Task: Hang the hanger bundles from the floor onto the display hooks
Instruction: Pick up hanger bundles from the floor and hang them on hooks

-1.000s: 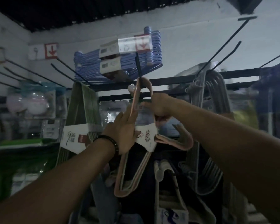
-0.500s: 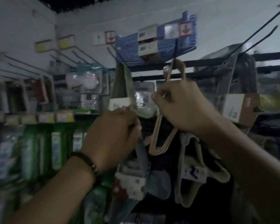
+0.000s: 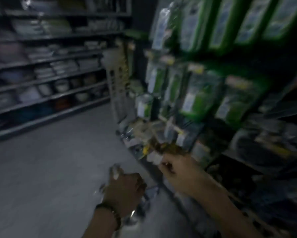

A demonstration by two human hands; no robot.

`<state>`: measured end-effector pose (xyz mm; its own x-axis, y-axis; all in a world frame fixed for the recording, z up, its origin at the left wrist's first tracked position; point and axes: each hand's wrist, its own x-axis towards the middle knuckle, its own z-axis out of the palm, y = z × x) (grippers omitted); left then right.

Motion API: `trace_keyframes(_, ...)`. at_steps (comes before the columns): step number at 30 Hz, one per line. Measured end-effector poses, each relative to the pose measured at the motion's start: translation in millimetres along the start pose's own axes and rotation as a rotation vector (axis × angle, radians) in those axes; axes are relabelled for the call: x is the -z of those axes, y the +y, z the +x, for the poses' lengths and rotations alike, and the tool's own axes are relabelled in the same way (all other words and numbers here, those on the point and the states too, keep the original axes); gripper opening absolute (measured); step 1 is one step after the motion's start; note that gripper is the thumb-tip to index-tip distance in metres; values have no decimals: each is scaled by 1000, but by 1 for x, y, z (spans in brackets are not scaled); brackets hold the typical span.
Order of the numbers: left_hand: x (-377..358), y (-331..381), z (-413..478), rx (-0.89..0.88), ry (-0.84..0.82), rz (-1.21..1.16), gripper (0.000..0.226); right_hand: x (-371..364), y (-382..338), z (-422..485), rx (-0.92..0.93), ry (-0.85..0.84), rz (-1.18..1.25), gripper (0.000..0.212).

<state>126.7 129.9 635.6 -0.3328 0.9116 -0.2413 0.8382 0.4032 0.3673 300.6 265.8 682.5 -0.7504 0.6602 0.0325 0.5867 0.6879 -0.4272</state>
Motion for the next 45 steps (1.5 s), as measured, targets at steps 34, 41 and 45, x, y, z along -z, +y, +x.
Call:
trace_keyframes(34,-703,-519,268,1037,-594,-564,41,-873,264,160,-359,-1188,-39,29)
trace_keyframes(41,-787,-548,269,947,-539,-573,91,-978,227,160,-849,-905,332,63)
trace_keyframes(45,-784,-562,275,852,-660,-399,62,-983,211,171,-1020,-739,508,83)
